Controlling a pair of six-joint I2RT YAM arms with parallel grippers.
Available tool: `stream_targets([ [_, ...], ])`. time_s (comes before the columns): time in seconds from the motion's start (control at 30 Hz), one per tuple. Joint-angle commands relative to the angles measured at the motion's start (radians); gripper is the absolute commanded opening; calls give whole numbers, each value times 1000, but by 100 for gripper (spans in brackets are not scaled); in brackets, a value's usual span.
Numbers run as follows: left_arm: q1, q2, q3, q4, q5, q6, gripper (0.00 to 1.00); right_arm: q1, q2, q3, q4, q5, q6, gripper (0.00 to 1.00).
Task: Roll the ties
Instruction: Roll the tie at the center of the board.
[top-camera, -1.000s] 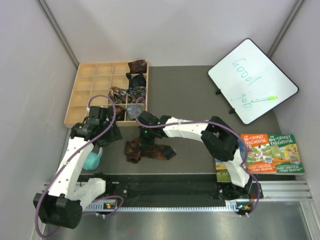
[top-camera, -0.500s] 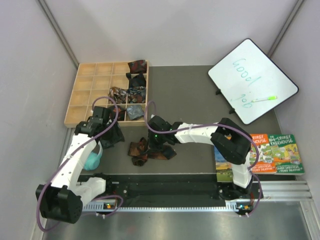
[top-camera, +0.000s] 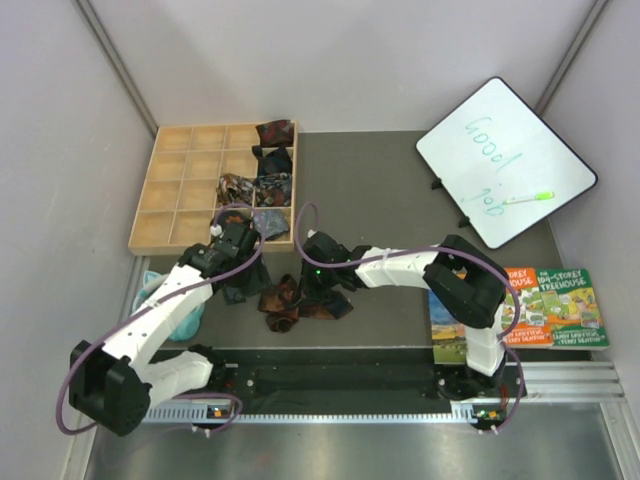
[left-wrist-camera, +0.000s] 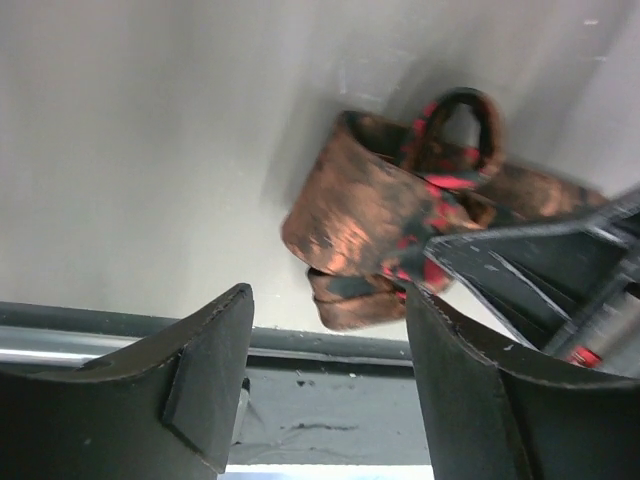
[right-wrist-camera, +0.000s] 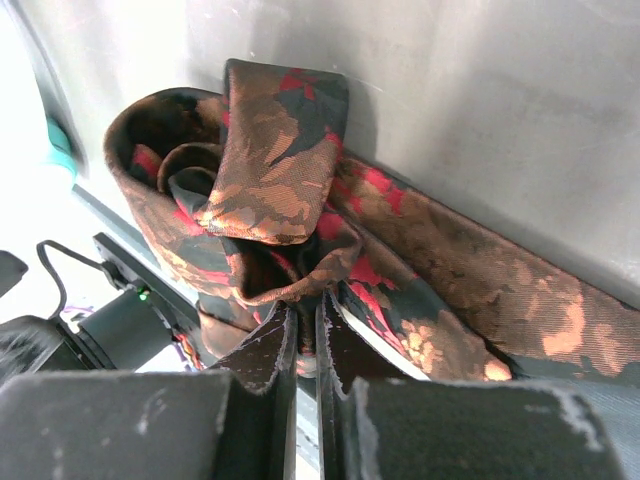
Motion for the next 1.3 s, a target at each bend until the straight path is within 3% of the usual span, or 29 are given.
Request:
stream_targets([
  [0.0,-8,7,-45,65,-52,-53,68,-22,-56,-49,10,19,-13,0],
  [0.33,-8,96,-149,272,3,-10,67,-39,-25,-101,55,-7,-10,0],
  [0.63,-8,179,-256,467,49,1,57,-49,15,-113,76,-26,-12,0],
  [0.9,-31,169,-298,580,87,15,31,-52,47,-110,96,-46,-9,0],
  [1.07,-92,133,-243,502,48,-19,6,-51,71,-87,101,-58,-3,0],
  [1.27,-232,167,-41,257,-98,-63,2,-54,74,-57,73,-58,-4,0],
])
